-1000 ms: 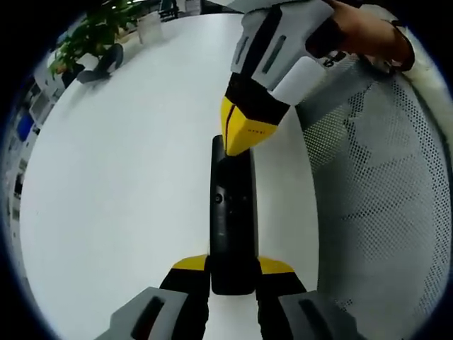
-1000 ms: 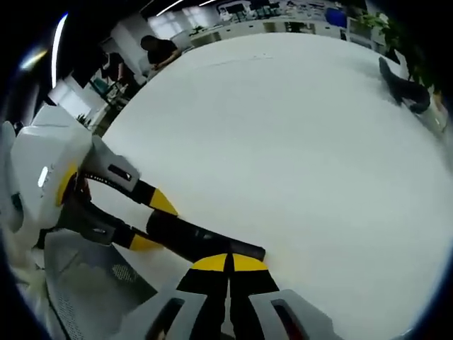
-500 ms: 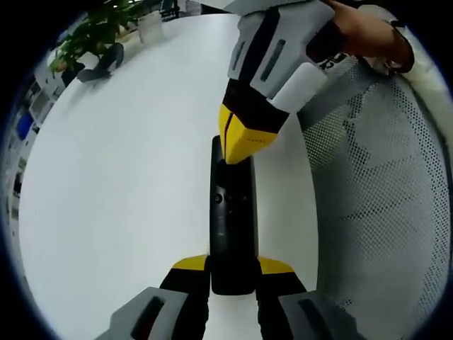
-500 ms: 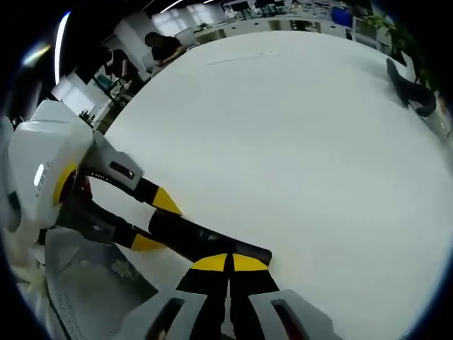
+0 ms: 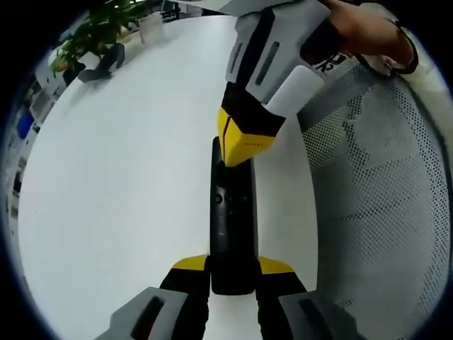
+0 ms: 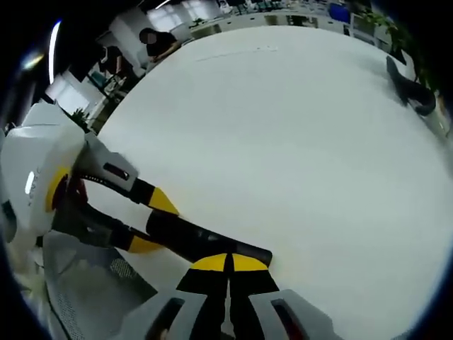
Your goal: Press the specified remote control buttons in sequence, fully releasing each button before pressing the next.
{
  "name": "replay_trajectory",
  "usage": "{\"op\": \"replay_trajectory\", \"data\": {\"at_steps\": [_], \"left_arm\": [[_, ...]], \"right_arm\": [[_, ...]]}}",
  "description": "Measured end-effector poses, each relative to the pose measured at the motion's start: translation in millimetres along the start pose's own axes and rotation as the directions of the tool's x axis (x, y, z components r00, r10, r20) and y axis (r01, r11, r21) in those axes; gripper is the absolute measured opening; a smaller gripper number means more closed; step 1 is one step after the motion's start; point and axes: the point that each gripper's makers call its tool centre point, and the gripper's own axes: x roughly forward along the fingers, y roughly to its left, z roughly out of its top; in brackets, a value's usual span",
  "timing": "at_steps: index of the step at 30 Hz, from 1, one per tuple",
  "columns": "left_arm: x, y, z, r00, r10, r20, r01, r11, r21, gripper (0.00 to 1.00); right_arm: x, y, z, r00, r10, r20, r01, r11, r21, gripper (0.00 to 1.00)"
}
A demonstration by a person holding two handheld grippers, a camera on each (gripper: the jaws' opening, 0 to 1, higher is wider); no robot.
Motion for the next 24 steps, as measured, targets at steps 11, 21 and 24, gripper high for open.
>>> {"op": "replay_trajectory", "data": {"at_steps": [11,21,24], "left_arm": [[0,0.2,0.6,1.0,-0.014,-0.008,0.014,1.0,0.0,0.22],[0,0.2,0.4,1.0,-0.014,-0.019,0.014,1.0,0.0,0.22],[0,0.5,0.4,1.0,-0.015,-0.02,0.015,1.0,0.001,0.22]], "right_arm": [[-1,0,1.2,1.0,0.009,-0.007,-0.009,1.0,-0.006,0.0],[-4,2,11.6,0.999,0.017,0.04,-0.016,1.0,-0.006,0.0],[1,4,12.1,0.999,0.025,0.026,-0.025,1.0,-0.008,0.0]]}}
